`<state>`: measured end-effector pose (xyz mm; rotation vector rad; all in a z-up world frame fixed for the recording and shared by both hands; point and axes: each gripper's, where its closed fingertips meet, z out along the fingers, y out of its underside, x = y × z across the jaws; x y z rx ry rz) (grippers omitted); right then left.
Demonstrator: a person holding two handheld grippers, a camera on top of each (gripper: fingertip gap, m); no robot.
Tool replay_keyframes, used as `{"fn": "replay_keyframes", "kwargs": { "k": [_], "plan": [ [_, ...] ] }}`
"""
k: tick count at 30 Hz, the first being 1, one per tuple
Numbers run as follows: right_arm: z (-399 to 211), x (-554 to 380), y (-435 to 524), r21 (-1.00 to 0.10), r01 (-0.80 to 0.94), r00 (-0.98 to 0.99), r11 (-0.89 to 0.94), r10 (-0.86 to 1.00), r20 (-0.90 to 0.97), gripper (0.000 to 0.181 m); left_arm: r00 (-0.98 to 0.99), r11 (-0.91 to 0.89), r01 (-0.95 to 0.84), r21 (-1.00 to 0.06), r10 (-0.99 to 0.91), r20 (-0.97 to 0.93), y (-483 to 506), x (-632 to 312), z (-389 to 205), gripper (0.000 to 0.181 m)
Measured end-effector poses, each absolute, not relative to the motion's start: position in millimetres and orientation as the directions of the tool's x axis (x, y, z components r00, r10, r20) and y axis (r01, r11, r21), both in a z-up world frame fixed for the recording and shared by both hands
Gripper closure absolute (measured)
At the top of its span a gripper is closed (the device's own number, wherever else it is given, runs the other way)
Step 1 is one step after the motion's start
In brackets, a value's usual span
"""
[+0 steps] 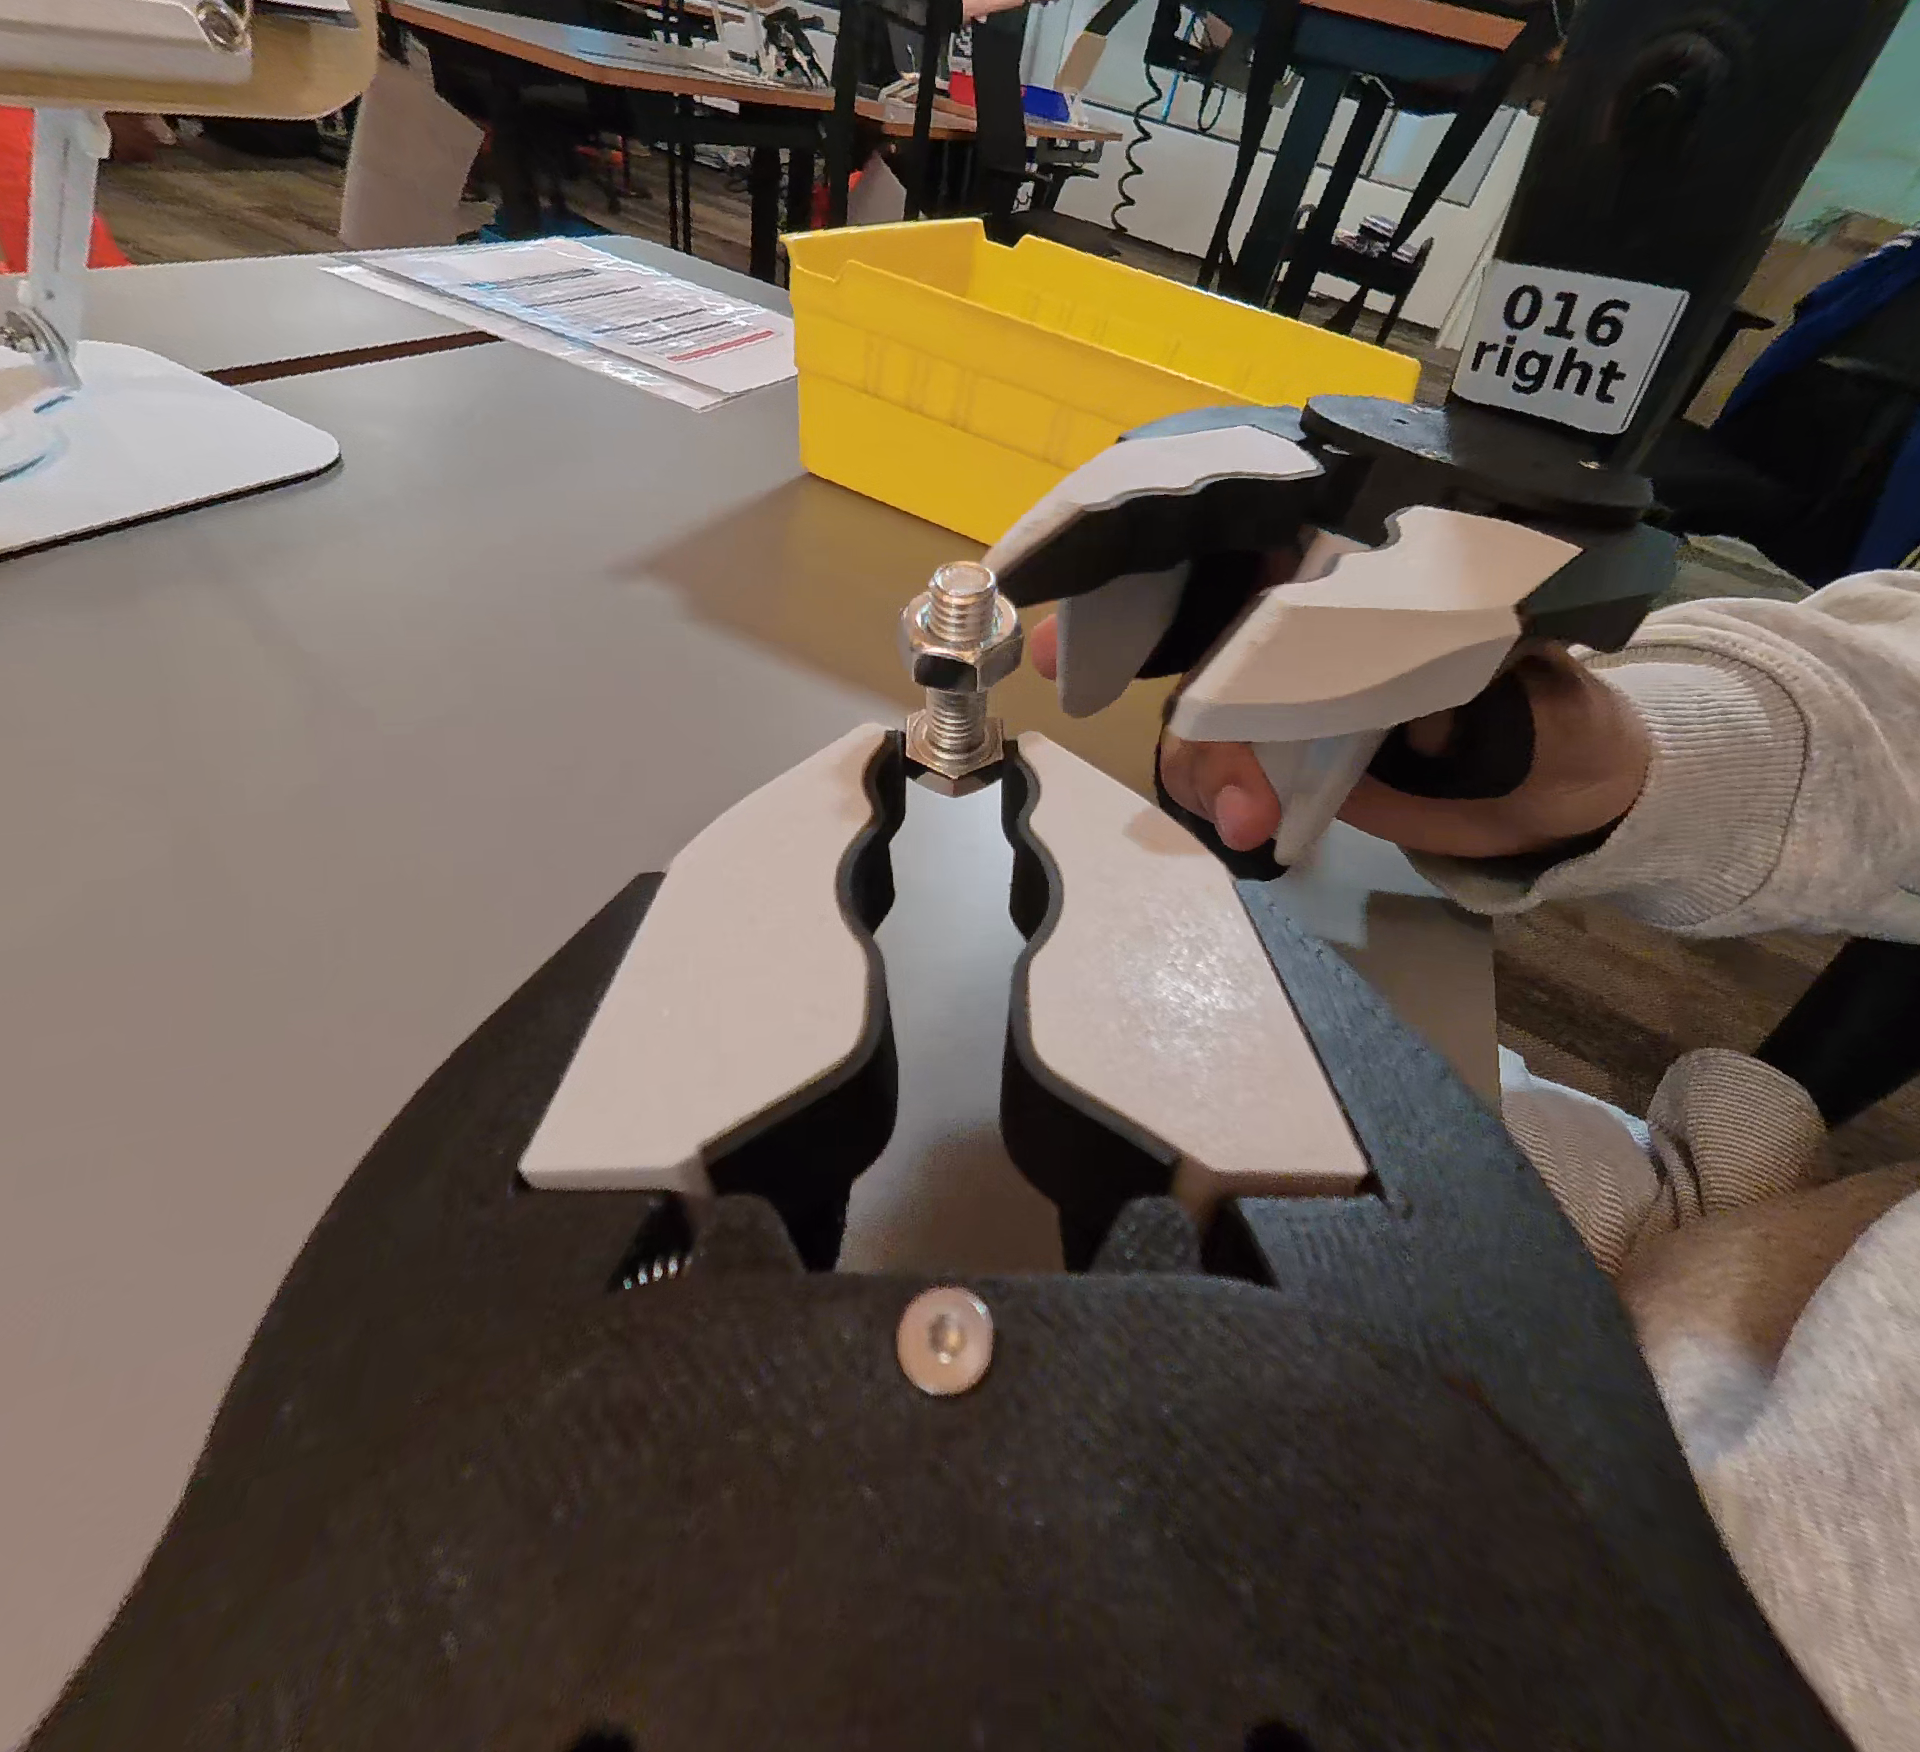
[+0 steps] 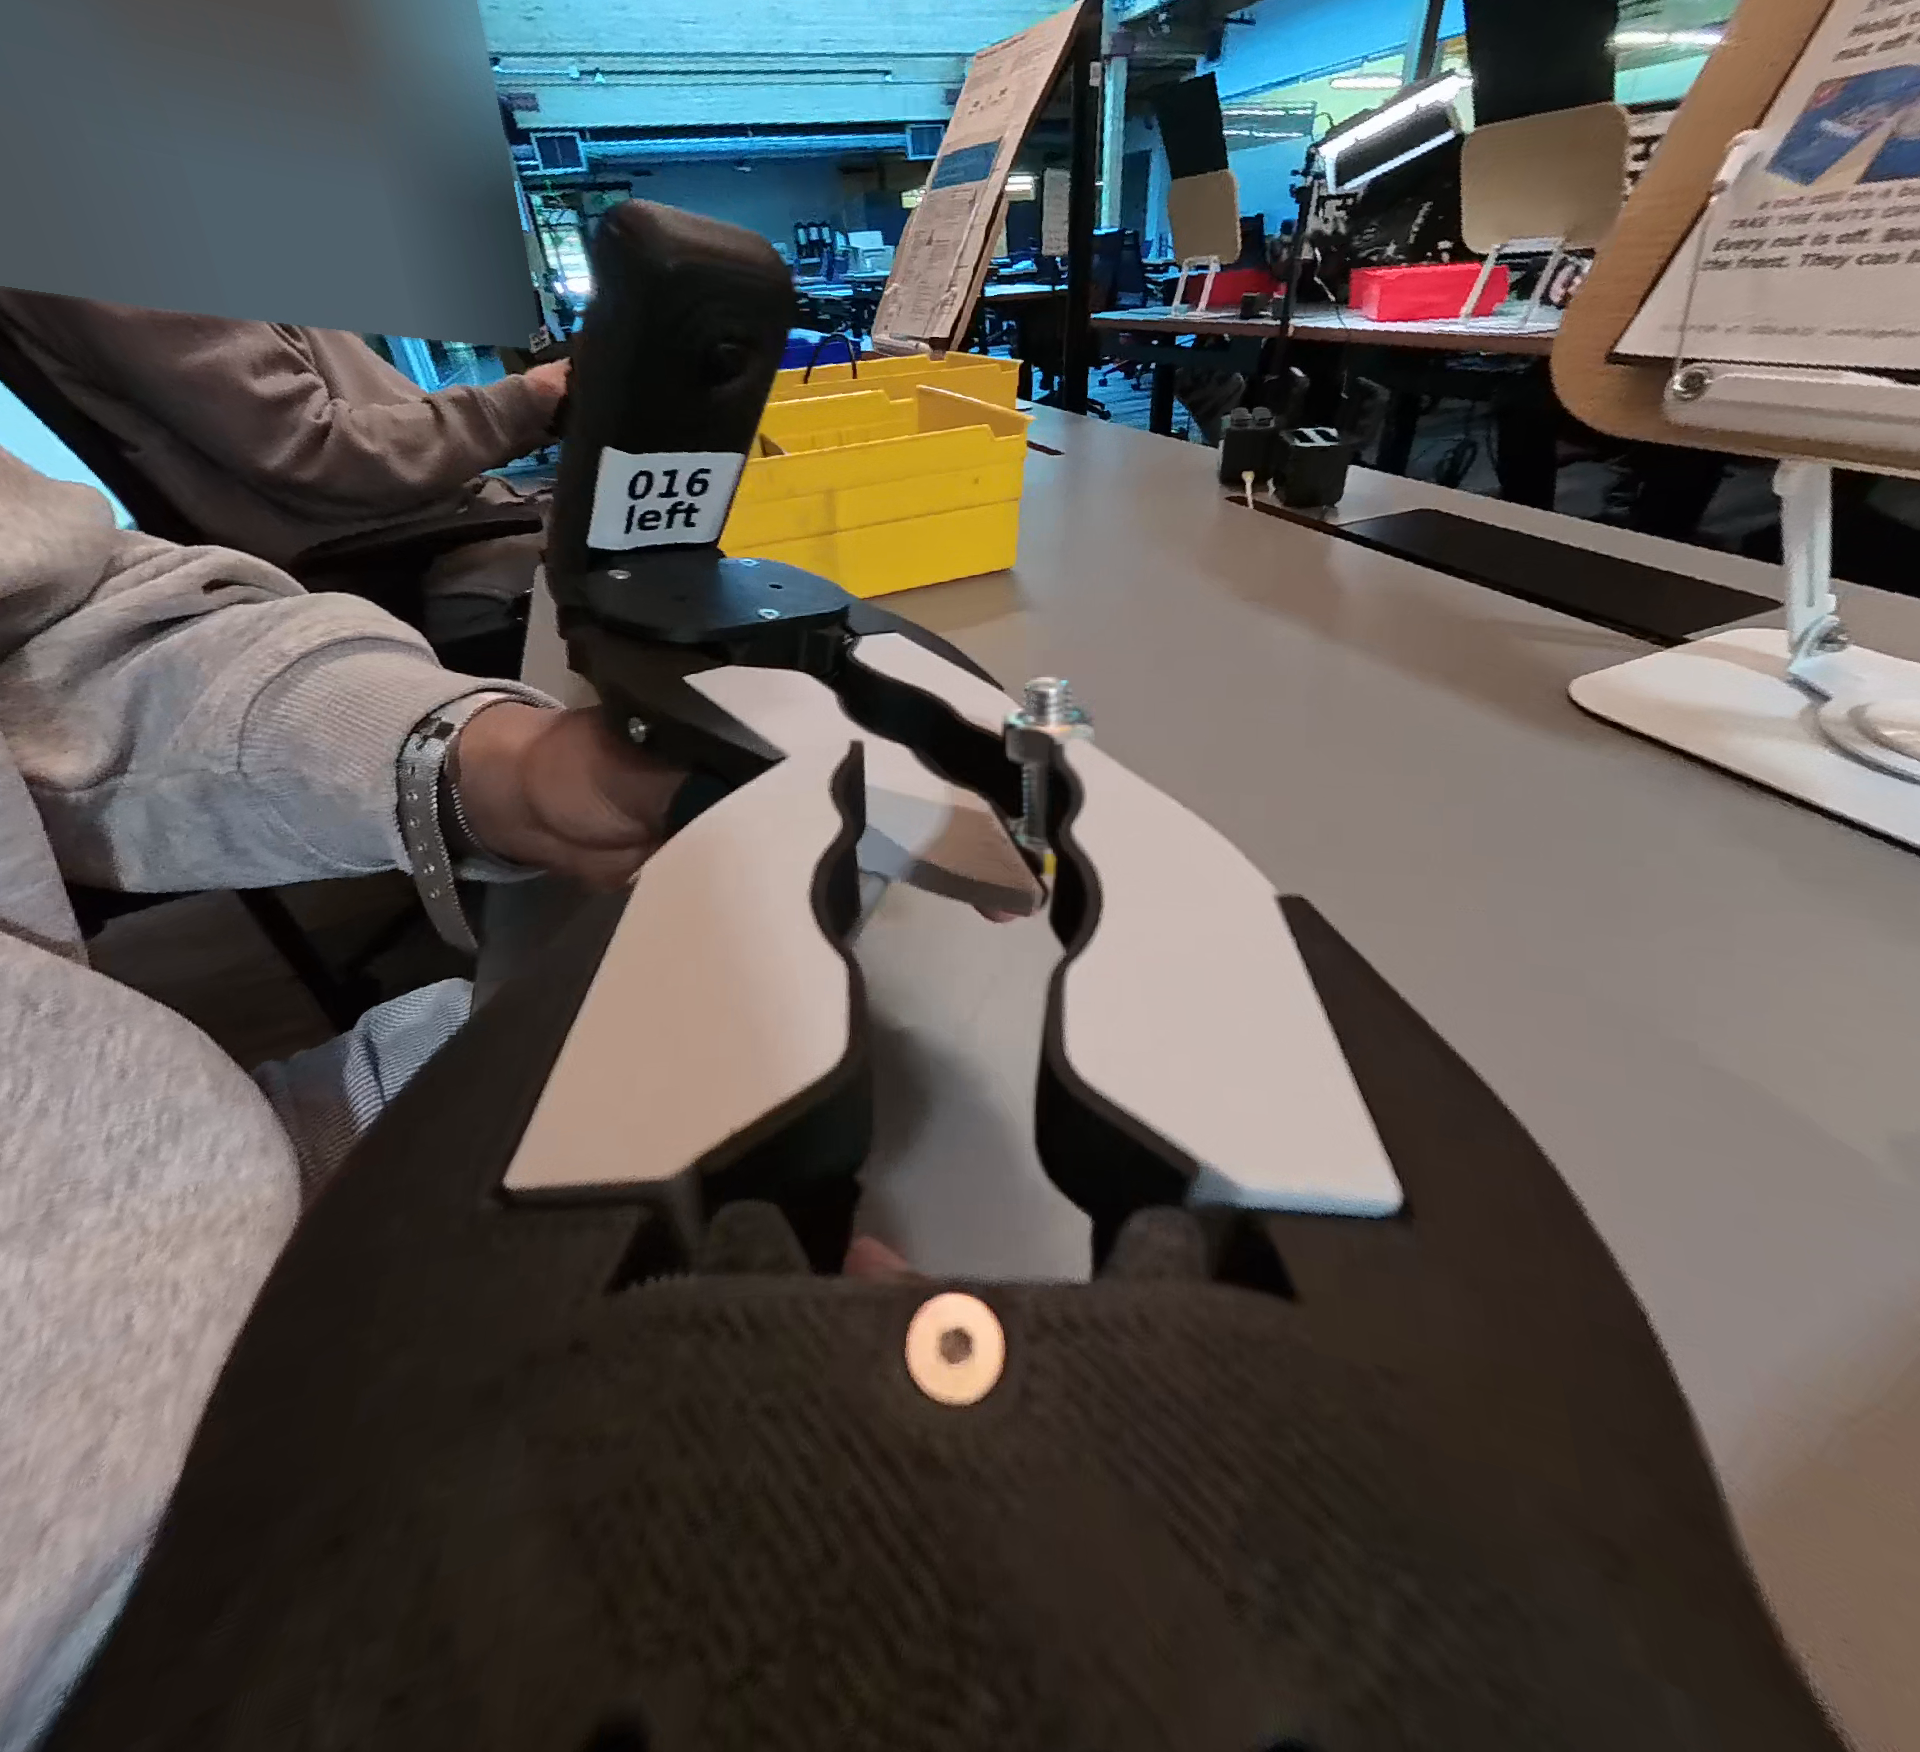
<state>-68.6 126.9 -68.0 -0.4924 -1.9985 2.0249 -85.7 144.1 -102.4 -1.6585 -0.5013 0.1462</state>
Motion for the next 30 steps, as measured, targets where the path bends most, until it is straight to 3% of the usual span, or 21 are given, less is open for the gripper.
{"fn": "replay_keyframes", "kwargs": {
  "k": [9, 22, 30],
  "plan": [
    [-67, -75, 131, -0.999, 0.026, -0.890, -0.019, 0.455, -0.032, 0.147, 0.913, -0.116, 0.210, -0.971, 0.378, 0.153, 149, -78, -105, 0.163],
    [-66, -74, 134, -0.999, -0.033, -0.879, 0.030, 0.475, 0.043, 0.172, 0.929, -0.153, 0.151, -0.977, 0.361, 0.087, 154, -71, -105, 0.163],
    [-64, -78, 138, -0.998, 0.040, -0.879, -0.039, 0.474, -0.054, 0.172, 0.927, -0.126, 0.154, -0.980, 0.361, 0.100, 153, -72, -102, 0.163]
  ]
}}
